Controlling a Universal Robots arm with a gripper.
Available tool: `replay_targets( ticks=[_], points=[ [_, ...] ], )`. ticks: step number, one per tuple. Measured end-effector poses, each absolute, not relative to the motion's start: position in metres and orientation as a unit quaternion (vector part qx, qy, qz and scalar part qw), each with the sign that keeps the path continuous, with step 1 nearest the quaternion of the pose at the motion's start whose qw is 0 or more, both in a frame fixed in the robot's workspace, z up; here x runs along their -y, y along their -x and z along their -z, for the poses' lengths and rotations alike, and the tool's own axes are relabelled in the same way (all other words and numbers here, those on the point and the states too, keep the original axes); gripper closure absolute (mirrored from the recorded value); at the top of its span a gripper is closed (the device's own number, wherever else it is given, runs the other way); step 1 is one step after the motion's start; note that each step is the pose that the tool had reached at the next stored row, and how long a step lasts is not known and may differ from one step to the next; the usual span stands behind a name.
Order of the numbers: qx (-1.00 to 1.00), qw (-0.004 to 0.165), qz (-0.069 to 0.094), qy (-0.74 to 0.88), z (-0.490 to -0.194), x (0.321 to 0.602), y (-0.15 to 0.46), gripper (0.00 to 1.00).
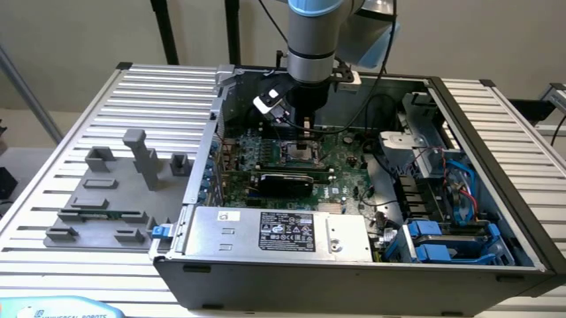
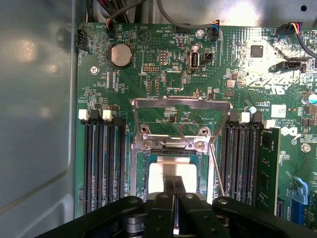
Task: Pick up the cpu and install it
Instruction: 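Close the cpu cover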
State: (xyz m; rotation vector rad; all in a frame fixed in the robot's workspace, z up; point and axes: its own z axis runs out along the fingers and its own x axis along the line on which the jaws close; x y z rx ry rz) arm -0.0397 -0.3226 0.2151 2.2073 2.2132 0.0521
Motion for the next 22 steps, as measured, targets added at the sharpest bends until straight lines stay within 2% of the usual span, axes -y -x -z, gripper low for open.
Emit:
replay_targets(
  ticks=[5,18,22],
  points=[
    [-0.708,0.007,-0.016,-0.706,-0.219,0.323,0.037,0.89],
    [-0.708,0.002,-0.011,-0.706,-0.269,0.326,0.006,0.89],
    [-0.708,-0.001,-0.008,-0.706,-0.275,0.327,-0.012,0.89]
  ],
)
